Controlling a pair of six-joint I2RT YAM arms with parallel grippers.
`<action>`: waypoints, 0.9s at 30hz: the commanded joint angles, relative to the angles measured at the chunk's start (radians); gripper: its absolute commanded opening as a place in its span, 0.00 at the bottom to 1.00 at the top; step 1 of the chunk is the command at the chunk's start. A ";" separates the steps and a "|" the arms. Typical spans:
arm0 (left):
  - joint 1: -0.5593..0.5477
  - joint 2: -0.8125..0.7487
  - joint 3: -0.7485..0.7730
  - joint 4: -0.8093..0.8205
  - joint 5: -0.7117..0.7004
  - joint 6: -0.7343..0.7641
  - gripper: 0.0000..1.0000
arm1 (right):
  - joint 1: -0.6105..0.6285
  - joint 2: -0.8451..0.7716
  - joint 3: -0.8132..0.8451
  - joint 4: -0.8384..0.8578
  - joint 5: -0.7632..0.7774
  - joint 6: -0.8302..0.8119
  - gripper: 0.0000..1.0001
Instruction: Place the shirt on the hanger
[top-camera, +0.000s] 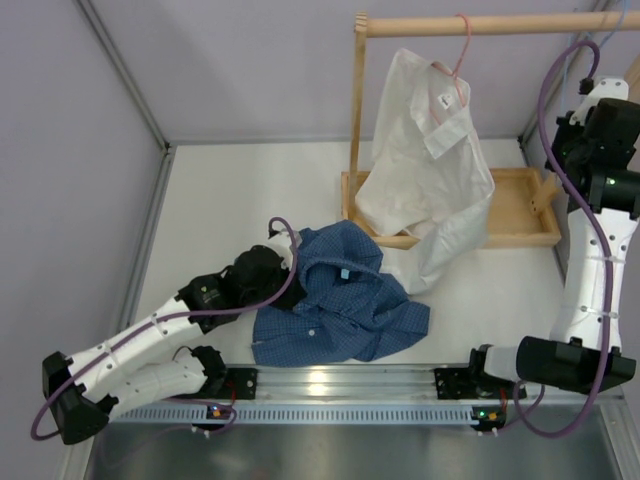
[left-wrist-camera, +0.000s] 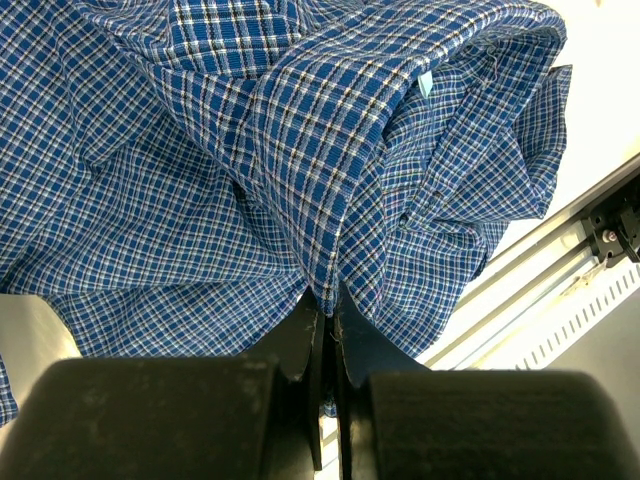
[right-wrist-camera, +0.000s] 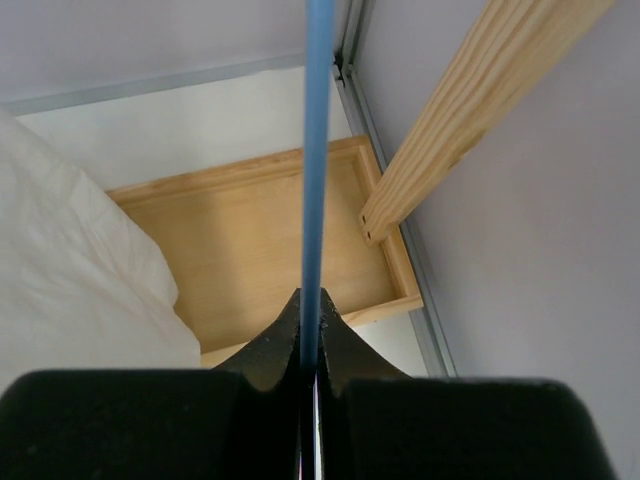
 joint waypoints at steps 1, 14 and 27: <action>-0.001 -0.016 -0.010 0.010 0.006 0.005 0.00 | 0.016 -0.068 0.037 0.087 -0.042 -0.014 0.00; -0.001 -0.019 -0.010 0.008 -0.006 0.004 0.00 | 0.018 -0.101 0.083 0.081 -0.167 0.047 0.00; -0.001 -0.088 0.048 0.005 -0.166 -0.061 0.00 | 0.038 -0.308 -0.028 -0.125 -0.246 0.111 0.00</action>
